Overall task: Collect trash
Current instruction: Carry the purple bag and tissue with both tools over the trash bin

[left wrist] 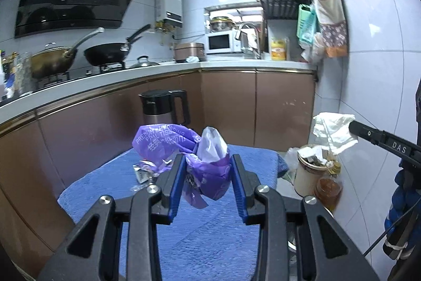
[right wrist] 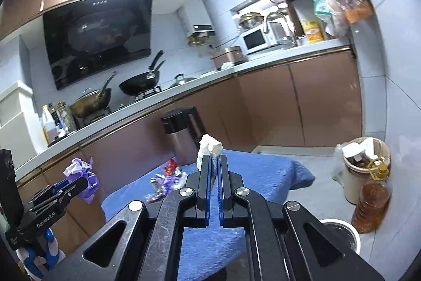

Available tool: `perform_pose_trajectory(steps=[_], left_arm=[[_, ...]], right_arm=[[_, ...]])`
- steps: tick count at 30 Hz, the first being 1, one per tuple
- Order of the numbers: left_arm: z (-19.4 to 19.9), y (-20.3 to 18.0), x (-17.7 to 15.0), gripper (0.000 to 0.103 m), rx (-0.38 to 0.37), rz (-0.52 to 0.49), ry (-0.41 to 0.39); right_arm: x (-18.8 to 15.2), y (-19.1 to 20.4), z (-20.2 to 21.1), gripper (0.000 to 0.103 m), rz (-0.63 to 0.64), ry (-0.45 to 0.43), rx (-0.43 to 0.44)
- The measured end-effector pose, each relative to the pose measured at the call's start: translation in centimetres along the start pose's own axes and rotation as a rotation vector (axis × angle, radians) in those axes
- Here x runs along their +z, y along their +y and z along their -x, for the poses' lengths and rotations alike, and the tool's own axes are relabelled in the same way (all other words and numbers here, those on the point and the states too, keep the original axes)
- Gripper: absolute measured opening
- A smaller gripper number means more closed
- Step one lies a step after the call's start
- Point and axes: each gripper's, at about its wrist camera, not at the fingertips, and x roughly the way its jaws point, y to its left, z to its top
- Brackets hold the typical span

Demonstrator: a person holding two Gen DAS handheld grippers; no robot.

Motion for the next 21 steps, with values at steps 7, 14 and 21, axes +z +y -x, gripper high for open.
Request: perform_pose_trajectory(steps=[7, 14, 21], left_arm=[[-3.5, -4.1, 0.0, 0.032, -0.079, -0.067, 0.053], [-8.2, -9.8, -1.1, 0.033, -0.181, -0.156, 0.142], [-14.2, -16.5, -3.0, 0.033, -0.323, -0.241, 0.27]], right_arm=[[-0.4, -4.1, -0.2, 0.004, -0.066, 0.004, -0.074], [-1.9, -9.3, -1.2, 0.005, -0.138, 0.045, -0.166], [-4.8, -14.9, -2.9, 0.005, -0.232, 0.121, -0.262]])
